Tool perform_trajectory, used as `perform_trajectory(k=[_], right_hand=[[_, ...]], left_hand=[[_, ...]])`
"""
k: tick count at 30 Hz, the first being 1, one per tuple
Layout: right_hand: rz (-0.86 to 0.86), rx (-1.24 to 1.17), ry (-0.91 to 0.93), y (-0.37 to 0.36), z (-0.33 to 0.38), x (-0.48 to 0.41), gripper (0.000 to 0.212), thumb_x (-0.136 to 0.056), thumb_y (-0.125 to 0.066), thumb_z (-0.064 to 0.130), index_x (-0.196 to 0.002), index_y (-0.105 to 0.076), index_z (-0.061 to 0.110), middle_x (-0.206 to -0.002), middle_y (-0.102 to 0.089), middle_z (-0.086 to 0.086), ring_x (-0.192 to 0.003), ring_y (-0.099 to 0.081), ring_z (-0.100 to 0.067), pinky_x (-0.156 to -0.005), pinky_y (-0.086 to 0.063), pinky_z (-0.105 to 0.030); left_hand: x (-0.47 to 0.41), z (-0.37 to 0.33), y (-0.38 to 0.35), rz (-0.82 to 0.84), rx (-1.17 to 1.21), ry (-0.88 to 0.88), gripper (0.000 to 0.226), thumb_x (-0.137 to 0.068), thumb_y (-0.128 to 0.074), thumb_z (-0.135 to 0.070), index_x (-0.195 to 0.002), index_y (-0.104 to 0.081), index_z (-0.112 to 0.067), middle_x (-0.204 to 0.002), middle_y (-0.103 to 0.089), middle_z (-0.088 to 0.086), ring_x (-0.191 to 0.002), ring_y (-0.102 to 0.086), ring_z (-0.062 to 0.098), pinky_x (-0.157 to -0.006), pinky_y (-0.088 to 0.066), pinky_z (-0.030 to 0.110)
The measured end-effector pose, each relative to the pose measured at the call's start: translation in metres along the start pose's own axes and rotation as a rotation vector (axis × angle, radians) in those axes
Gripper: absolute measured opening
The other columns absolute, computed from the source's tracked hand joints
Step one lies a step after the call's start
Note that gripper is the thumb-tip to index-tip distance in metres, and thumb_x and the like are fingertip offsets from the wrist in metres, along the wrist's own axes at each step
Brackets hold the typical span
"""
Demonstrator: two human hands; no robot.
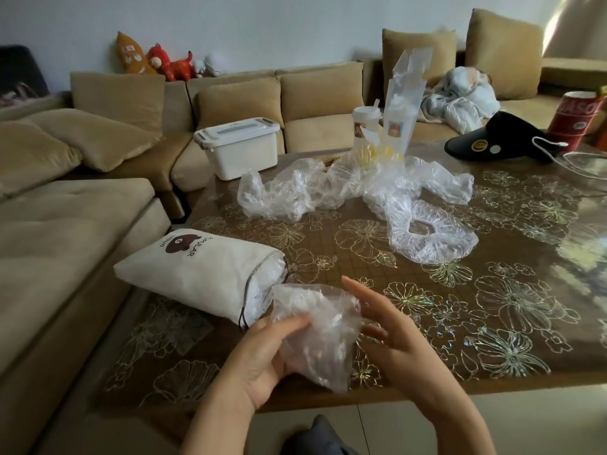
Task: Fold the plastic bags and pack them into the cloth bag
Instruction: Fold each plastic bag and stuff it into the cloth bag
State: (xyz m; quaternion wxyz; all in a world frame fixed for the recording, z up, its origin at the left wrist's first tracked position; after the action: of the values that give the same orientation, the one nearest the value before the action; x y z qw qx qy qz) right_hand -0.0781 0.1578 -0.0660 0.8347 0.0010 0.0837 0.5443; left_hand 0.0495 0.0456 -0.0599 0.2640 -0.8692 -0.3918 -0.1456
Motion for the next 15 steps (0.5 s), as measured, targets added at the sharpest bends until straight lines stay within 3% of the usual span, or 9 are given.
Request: perform_trajectory(k=[3,5,6,8,12,15], right_hand=[[0.124,0.246,0.050,-0.004,0.001,0.003,0.093,-0.076,-0.058,-0.012,-0.129,-0.036,0.061,-0.148,-0.020,0.018,-0.136,-0.019,0.010,-0.107,-0.034,-0.017],[0.163,0.332,0.060,-0.012,0.006,0.001,0.091,-0.075,-0.063,-0.010,-0.125,-0.038,0.062,-0.149,-0.007,0.021,-0.133,-0.006,0.020,-0.100,-0.033,-0.006],[0.163,0.362,0.079,-0.014,0.009,0.000,0.086,-0.075,-0.066,-0.007,-0.121,-0.042,0.062,-0.148,-0.005,0.021,-0.133,-0.007,0.018,-0.097,-0.031,-0.003],[0.147,0.403,0.106,-0.016,0.013,-0.002,0.072,-0.073,-0.072,0.001,-0.112,-0.052,0.059,-0.149,-0.008,0.022,-0.137,-0.013,0.006,-0.103,-0.029,-0.010],[0.007,0.308,0.149,-0.016,0.011,-0.006,0.024,-0.076,-0.077,0.016,-0.089,-0.073,0.036,-0.141,-0.036,0.023,-0.131,-0.033,0.005,-0.107,-0.032,-0.019],[-0.116,0.029,0.080,-0.016,0.010,-0.008,0.015,-0.081,-0.071,0.015,-0.076,-0.076,0.028,-0.115,-0.061,0.019,-0.108,-0.059,-0.001,-0.089,-0.048,-0.022]], left_hand=[[0.002,-0.002,-0.006,-0.008,0.064,0.013,0.039,-0.061,-0.068,-0.009,-0.100,-0.066,-0.004,-0.084,-0.073,0.013,-0.066,-0.070,0.020,-0.054,-0.057,0.027],[0.004,-0.002,-0.009,-0.019,0.088,0.023,0.037,-0.060,-0.068,-0.008,-0.097,-0.066,-0.003,-0.081,-0.073,0.013,-0.063,-0.070,0.020,-0.053,-0.057,0.027],[0.003,-0.002,-0.009,-0.029,0.094,0.024,0.038,-0.059,-0.068,-0.008,-0.096,-0.067,-0.003,-0.080,-0.073,0.013,-0.062,-0.069,0.020,-0.053,-0.055,0.027],[0.003,-0.001,-0.008,-0.040,0.081,0.017,0.037,-0.061,-0.070,-0.009,-0.097,-0.068,-0.002,-0.083,-0.072,0.013,-0.065,-0.068,0.020,-0.052,-0.054,0.026],[0.003,-0.002,-0.007,-0.022,0.072,-0.050,0.031,-0.069,-0.065,-0.008,-0.099,-0.068,0.000,-0.085,-0.072,0.015,-0.067,-0.069,0.020,-0.055,-0.055,0.025],[0.006,-0.004,-0.012,0.054,0.034,-0.110,0.042,-0.070,-0.063,-0.011,-0.109,-0.063,0.002,-0.095,-0.071,0.020,-0.079,-0.071,0.025,-0.066,-0.059,0.033]])
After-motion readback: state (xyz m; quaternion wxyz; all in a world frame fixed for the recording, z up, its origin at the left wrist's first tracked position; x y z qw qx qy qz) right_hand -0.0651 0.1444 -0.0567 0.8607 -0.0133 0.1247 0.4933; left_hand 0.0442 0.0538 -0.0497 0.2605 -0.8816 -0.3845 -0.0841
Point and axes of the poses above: each hand's wrist, its own x-axis away from the middle knuckle, its own y-axis out of the back of the hand, z = x × y, the point moved 2 cm from there along -x, towards the middle knuckle
